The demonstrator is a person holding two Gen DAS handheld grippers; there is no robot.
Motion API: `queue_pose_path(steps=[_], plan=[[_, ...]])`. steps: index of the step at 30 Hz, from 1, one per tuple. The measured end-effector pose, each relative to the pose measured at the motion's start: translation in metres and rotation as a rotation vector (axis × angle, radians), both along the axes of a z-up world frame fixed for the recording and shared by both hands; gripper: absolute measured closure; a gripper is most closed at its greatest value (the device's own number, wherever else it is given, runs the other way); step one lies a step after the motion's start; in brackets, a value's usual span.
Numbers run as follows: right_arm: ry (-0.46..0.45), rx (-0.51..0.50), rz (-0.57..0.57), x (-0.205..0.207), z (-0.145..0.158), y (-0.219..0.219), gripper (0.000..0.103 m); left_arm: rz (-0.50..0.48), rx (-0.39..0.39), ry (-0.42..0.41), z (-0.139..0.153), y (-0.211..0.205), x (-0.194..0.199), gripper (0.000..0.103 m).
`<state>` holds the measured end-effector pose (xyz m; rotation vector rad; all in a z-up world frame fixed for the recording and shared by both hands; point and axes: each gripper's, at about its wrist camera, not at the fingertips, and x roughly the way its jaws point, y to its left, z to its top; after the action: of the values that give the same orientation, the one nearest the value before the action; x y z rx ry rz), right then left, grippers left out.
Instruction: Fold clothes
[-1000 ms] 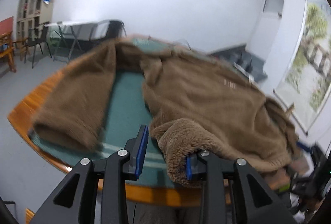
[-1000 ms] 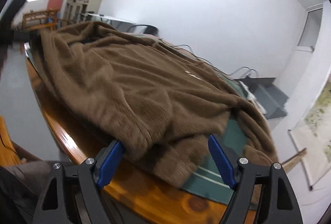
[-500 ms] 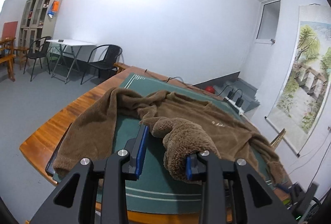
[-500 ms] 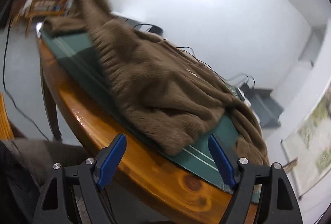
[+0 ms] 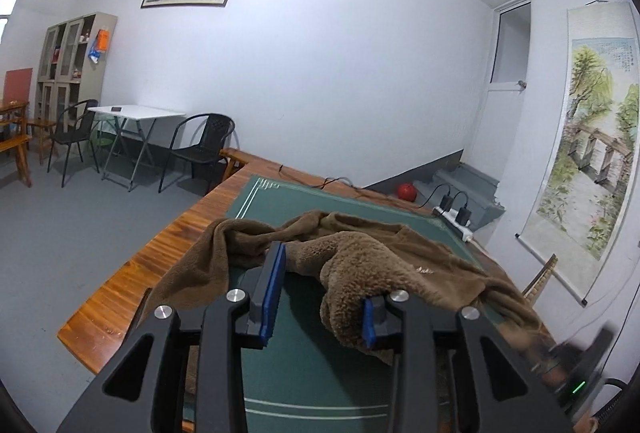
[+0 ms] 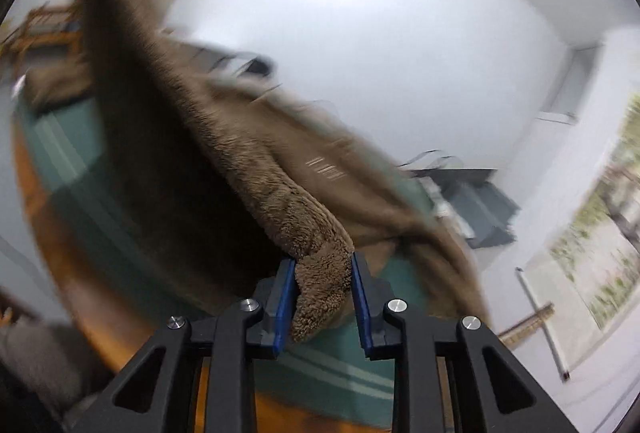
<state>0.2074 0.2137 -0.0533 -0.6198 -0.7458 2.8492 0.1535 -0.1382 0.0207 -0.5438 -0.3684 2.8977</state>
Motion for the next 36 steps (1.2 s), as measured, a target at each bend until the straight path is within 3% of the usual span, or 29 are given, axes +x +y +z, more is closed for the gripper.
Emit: queue_pose_path(steps=[1, 3, 6, 8, 10, 12, 16, 17, 23, 28, 30, 32, 33, 36], plan=[[0.058, -0.01, -0.049, 0.006, 0.012, 0.01, 0.087, 0.006, -0.008, -0.015, -0.005, -0.002, 0.002, 0.057], [0.165, -0.053, -0.126, 0.023, 0.035, 0.032, 0.087, -0.002, -0.022, -0.052, -0.019, -0.005, 0.004, 0.046], [0.209, -0.043, -0.188, 0.039, 0.042, 0.042, 0.087, -0.014, -0.043, -0.109, -0.038, -0.009, 0.008, 0.037], [0.163, -0.017, -0.19, 0.036, 0.028, 0.042, 0.087, -0.023, -0.058, -0.147, -0.052, -0.012, 0.011, 0.034], [0.063, -0.068, -0.166, 0.03, 0.011, 0.047, 0.087, -0.031, -0.072, -0.184, -0.065, -0.015, 0.013, 0.03], [0.025, -0.145, -0.161, 0.034, 0.002, 0.059, 0.087, -0.039, -0.086, -0.222, -0.078, -0.018, 0.016, 0.03], [-0.026, -0.488, -0.159, 0.058, 0.01, 0.105, 0.087, -0.058, -0.122, -0.29, -0.104, -0.022, 0.023, 0.016], [-0.051, -0.532, -0.164, 0.062, 0.007, 0.111, 0.087, -0.07, -0.151, -0.299, -0.11, -0.018, 0.027, 0.015], [-0.198, -0.425, -0.213, 0.079, -0.038, 0.085, 0.087, -0.125, -0.367, -0.343, -0.153, 0.014, 0.037, 0.015], [-0.245, -0.466, -0.186, 0.085, -0.048, 0.088, 0.086, -0.171, -0.413, -0.328, -0.155, 0.014, 0.045, 0.015], [-0.231, -0.508, -0.163, 0.086, -0.041, 0.098, 0.077, -0.2, -0.424, -0.316, -0.15, 0.012, 0.051, 0.015], [-0.189, -0.547, -0.151, 0.09, -0.028, 0.108, 0.045, -0.229, -0.436, -0.305, -0.146, 0.01, 0.056, 0.015], [-0.15, -0.562, -0.153, 0.091, -0.021, 0.111, 0.019, -0.244, -0.438, -0.301, -0.144, 0.008, 0.059, 0.015], [-0.069, -0.598, -0.157, 0.089, 0.0, 0.118, 0.016, -0.262, -0.415, -0.291, -0.136, -0.001, 0.066, 0.015]])
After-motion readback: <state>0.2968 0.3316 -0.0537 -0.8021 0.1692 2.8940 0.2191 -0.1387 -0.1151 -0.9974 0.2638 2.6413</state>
